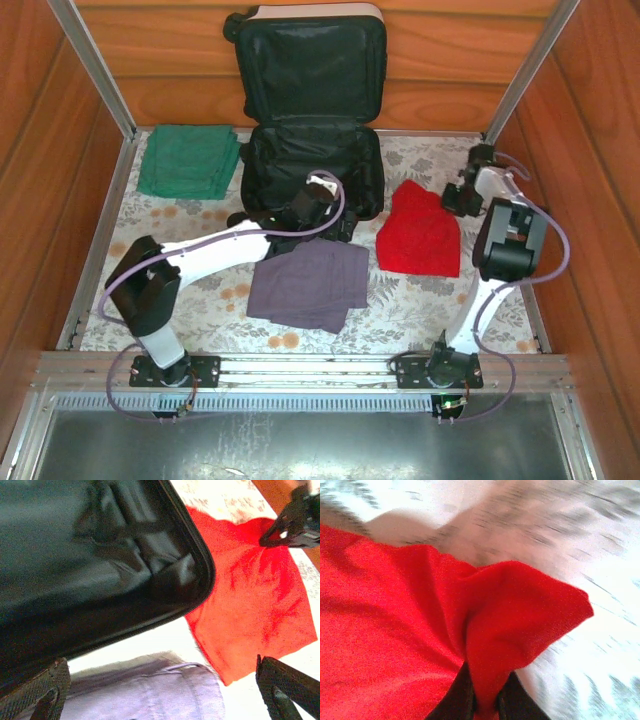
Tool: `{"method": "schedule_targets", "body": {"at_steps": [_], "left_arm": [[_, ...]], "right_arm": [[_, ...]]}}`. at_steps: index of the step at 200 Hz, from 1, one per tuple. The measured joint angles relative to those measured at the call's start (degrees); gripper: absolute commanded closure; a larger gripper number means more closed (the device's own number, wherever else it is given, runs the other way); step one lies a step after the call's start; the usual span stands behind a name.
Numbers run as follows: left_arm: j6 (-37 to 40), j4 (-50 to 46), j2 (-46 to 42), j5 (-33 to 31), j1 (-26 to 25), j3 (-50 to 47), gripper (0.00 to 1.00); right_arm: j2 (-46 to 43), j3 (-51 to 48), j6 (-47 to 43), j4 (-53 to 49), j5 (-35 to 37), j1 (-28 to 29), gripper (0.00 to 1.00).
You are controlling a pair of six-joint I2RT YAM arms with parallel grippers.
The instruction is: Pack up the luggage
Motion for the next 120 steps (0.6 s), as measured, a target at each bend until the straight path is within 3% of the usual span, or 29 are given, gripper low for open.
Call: {"method": "schedule_targets", "body": {"at_steps": [33,73,120], "left_arm": [[-12.3,0.7,5.3,1.1,-5.6,2.3,0.0],[-22.9,0.7,9.1,2.3,-12.9,7.5,0.01],[-35.3,1.6,12.6,4.5,-13.6,12.3,0.02]], "right_arm": [[-8.8,-9.0,8.6,3.7,0.0,-5.5,1.0],[-17.9,-20.1,18.8,9.8,-1.2,-8.2,1.0],[-25.7,-30.1,29.0,15.7,-3.2,-8.7,1.0]]}}
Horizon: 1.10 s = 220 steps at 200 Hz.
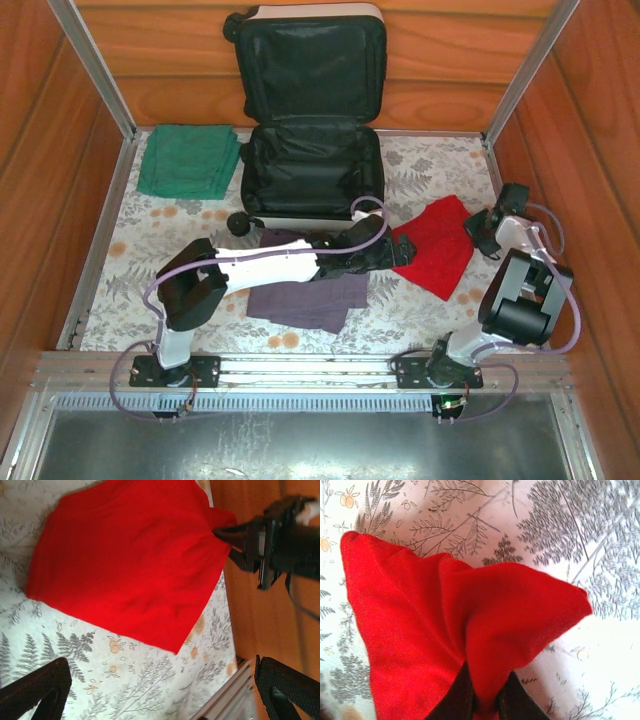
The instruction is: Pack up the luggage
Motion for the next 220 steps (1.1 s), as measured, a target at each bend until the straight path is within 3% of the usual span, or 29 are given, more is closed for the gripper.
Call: {"method": "schedule_targets", "body": {"at_steps": [61,108,153,188,220], "left_arm": [[-17.0,0.5,11.6,6.6,-1.5,1.2,0.04],[-22.8,3.2,13.7,7.7,-2.3,2.9,0.05],[-28.0,5.4,18.3,6.0,-2.3,6.9,0.13],[-33.3,8.2,23.4,5.4,-2.3,12.7,0.26],[-34.8,9.1,27.9,3.3,-2.3,17.8,0.55]], "right_arm": [[-8.7,-6.5,9.7,1.7,-1.7,0.0,1.0],[-13.5,-6.5,11.7,0.9,-2.5,0.0,1.0],[-17.3,-6.7,11.9,-1.1,-3.1,0.0,1.0],[-19.9,-8.3,11.9,-1.9,-3.5,-0.1,1.0],[-21.2,-10.1,11.8,-2.2,-4.0,-0.3,1.0]]}}
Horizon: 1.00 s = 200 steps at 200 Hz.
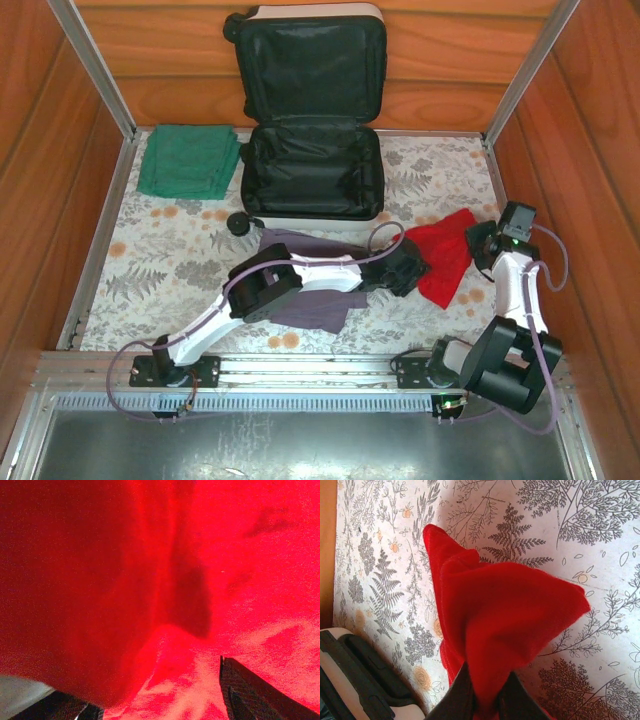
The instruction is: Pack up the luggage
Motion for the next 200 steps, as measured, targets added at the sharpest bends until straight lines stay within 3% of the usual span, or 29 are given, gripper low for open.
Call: {"method": "schedule_targets", "body": {"at_steps": [18,56,122,200], "left_arm": [[-0.7,0.9,2.7,-1.4,0.0,2.7,0.73],[2.2,1.0,4.7,-3.8,0.2,4.7,1.0],[19.7,-2.1,2.7,-5.9,5.2,4.8,1.0],[36.0,-3.5,-8.0,-7.3,7.1,3.9,1.0]], "right_arm": [[-0.7,-0.6,-0.2,-0.3,-0.1,0.0,1.0],[-1.8,-0.6,-1.8,-0.4,-1.2,0.0,1.0],[-1.8,1.1,-9.8,3.4,-9.4,0.0,1.0],[-2.9,11.1,-19.0,5.9,-16.0,0.7,1.0]]}}
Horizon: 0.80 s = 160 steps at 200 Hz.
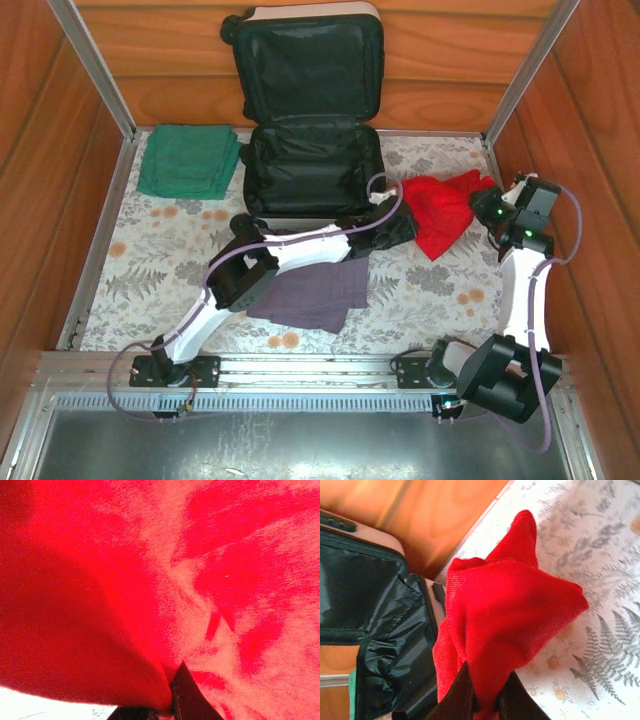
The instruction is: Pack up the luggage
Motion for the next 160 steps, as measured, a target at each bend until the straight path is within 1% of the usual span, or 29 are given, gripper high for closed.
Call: {"method": "schedule_targets", "body": {"at_steps": [37,62,103,132,160], "left_arm": [[3.2,0.0,-4.1,-0.2,0.8,-1.2,1.0],[4.9,0.1,-6.6,1.2,2.6,-3.0,1.0],[7.6,0.4,-12.0,4.0,9.3,-9.3,1.0],[10.1,0.2,-15.9,6.1,14.2,-13.1,1.0],[12.7,0.0,-19.1,10.2,18.8,-15.2,1.0]], "right_arm": [[-0.3,4.3,-1.9,0.2,-1.4,1.9,1.0],[0.1,6.6,-1.9,1.0,-2.0,4.1,1.0],[4.3,7.4,-0.3,4.6,-1.6,9.7,1.0],[10.0,8.1,1.7,7.9,0.2,15.0,1.0],[16.4,11.0,2.9,12.0,2.1,20.2,1.0]]}}
